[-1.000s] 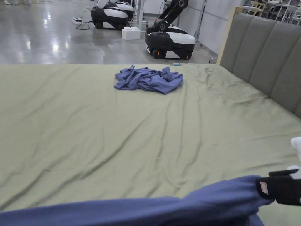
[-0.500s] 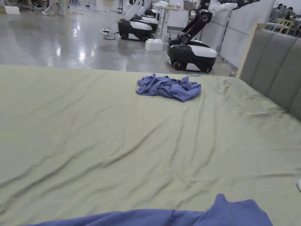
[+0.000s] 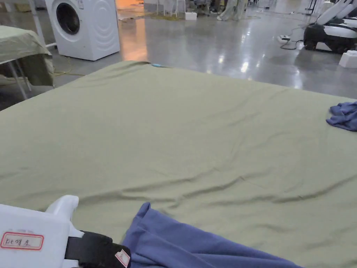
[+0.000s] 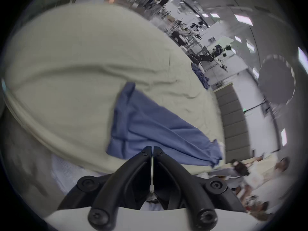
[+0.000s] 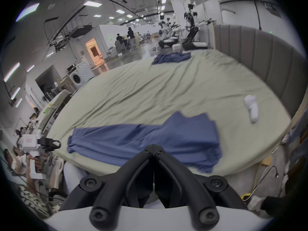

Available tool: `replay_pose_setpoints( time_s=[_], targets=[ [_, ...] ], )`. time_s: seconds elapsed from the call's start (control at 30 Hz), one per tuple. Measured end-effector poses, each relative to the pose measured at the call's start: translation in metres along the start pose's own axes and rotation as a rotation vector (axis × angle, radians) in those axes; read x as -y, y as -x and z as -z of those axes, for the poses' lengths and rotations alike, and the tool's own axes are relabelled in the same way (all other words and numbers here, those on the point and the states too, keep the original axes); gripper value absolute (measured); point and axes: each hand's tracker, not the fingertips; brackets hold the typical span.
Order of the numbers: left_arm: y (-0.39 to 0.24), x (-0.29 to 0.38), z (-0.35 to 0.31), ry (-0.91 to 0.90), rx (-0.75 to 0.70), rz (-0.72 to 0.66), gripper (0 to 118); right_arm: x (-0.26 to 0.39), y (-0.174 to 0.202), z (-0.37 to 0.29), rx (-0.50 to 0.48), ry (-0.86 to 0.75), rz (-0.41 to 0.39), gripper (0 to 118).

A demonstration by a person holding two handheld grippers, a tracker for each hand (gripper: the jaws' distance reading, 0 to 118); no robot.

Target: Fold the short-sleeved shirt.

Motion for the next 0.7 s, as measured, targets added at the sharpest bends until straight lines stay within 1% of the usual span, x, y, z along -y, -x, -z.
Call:
replay_pose_setpoints(
  time_s=[0.07, 0.1, 0.13, 0.17, 0.2, 0.23, 0.27, 0.3, 0.33, 0.4, 0.47, 0.5, 0.57, 0.6, 0.63, 0.7],
  targets=[
    [0.011, -0.007, 0.001, -0.046, -0.012, 0.011, 3, 0.004, 0.007, 0.006, -0.03, 0.041, 0.003, 3],
    [0.014, -0.015, 0.002, -0.075, -0.042, 0.014, 3, 0.004, 0.005, 0.008, -0.041, 0.048, 0.004, 3],
    [0.019, -0.024, 0.003, -0.095, -0.06, 0.007, 3, 0.004, 0.005, 0.01, -0.043, 0.049, 0.006, 3],
    [0.026, -0.035, 0.004, -0.099, -0.047, 0.015, 3, 0.002, 0.006, 0.011, -0.044, 0.053, 0.01, 3],
    [0.032, -0.046, 0.006, -0.1, -0.025, 0.037, 9, 0.001, 0.007, 0.012, -0.043, 0.051, 0.012, 3],
    [0.04, -0.058, 0.009, -0.086, 0.022, 0.059, 28, 0.0, 0.007, 0.012, -0.04, 0.05, 0.016, 3],
    [0.047, -0.069, 0.013, -0.065, 0.058, 0.069, 65, -0.002, 0.009, 0.012, -0.034, 0.051, 0.019, 3],
    [0.053, -0.078, 0.019, -0.032, 0.093, 0.067, 105, -0.003, 0.011, 0.011, -0.032, 0.051, 0.021, 3],
    [0.06, -0.085, 0.028, 0.016, 0.134, 0.051, 111, -0.004, 0.013, 0.011, -0.03, 0.052, 0.023, 3],
    [0.074, -0.098, 0.044, 0.098, 0.213, -0.021, 111, -0.004, 0.018, 0.011, -0.023, 0.061, 0.024, 3],
    [0.082, -0.105, 0.069, 0.219, 0.23, -0.108, 110, -0.006, 0.026, 0.013, -0.017, 0.072, 0.013, 3],
    [0.085, -0.107, 0.081, 0.273, 0.272, -0.129, 110, -0.006, 0.03, 0.013, -0.016, 0.076, 0.01, 3],
    [0.086, -0.109, 0.091, 0.253, 0.431, -0.114, 110, -0.009, 0.037, 0.016, -0.02, 0.083, 0.008, 3],
    [0.083, -0.106, 0.096, 0.254, 0.471, -0.124, 110, -0.01, 0.039, 0.017, -0.03, 0.089, 0.008, 3],
    [0.083, -0.103, 0.107, 0.275, 0.514, -0.132, 107, -0.011, 0.043, 0.018, -0.038, 0.093, 0.008, 3],
    [0.083, -0.095, 0.132, 0.284, 0.557, -0.173, 82, -0.015, 0.05, 0.02, -0.056, 0.098, -0.006, 3]
  ],
)
